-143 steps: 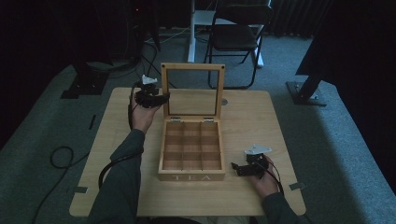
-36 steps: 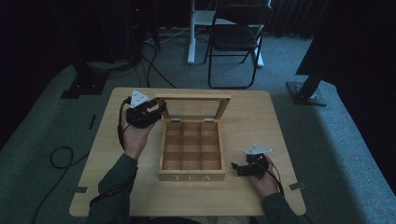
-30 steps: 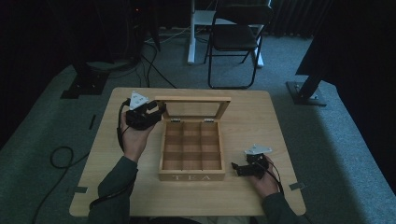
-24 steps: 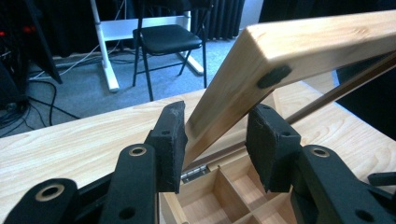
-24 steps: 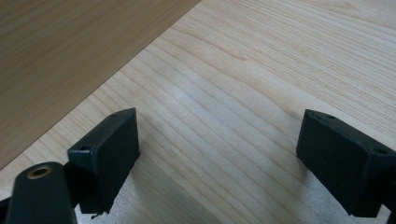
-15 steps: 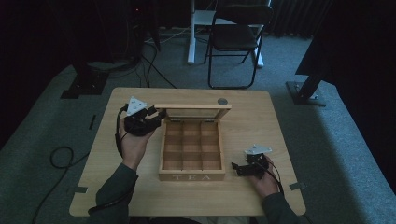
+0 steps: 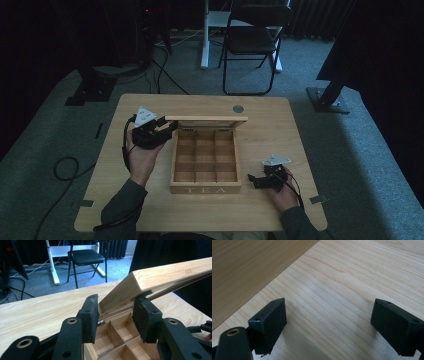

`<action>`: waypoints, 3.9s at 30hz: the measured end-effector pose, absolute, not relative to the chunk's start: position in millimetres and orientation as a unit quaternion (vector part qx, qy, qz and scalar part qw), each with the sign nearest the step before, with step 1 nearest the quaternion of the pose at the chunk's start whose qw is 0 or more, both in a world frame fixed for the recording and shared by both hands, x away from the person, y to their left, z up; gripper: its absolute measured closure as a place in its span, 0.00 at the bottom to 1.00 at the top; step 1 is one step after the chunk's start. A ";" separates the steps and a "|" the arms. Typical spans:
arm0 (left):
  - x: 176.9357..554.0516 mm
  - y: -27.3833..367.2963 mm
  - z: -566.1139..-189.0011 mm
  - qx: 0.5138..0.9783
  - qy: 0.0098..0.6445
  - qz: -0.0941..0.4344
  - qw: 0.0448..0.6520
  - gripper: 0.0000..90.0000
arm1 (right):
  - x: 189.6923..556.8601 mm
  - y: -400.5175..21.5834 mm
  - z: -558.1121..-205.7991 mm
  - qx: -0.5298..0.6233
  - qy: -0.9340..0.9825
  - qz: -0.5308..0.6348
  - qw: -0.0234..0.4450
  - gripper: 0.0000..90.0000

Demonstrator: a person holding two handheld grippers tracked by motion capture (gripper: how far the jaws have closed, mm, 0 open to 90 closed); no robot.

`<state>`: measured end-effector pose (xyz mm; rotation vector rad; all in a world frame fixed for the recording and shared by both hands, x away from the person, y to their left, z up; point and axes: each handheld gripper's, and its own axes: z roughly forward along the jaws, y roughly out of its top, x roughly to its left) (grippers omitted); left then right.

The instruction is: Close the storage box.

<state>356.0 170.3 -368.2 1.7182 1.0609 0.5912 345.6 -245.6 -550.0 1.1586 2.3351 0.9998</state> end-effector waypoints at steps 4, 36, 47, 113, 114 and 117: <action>354.1 170.7 -369.6 0.708 0.439 0.241 0.498 0.62 | 345.6 -245.6 -550.0 0.409 0.824 0.353 0.174 0.14; 339.8 170.2 -377.6 0.708 0.444 0.222 0.503 0.56 | 345.5 -245.5 -549.9 0.410 0.823 0.353 0.172 0.14; 335.0 169.8 -382.9 0.707 0.451 0.215 0.500 0.53 | 345.6 -245.5 -550.1 0.409 0.823 0.353 0.173 0.14; 300.8 164.1 -418.6 0.726 0.449 0.193 0.485 0.37 | 345.6 -245.5 -550.2 0.409 0.823 0.354 0.173 0.14; 300.7 164.2 -419.0 0.725 0.449 0.192 0.485 0.37 | 345.6 -245.5 -550.2 0.409 0.823 0.354 0.173 0.14; 299.9 164.3 -420.3 0.724 0.452 0.189 0.485 0.37 | 345.7 -245.5 -550.2 0.409 0.823 0.354 0.174 0.14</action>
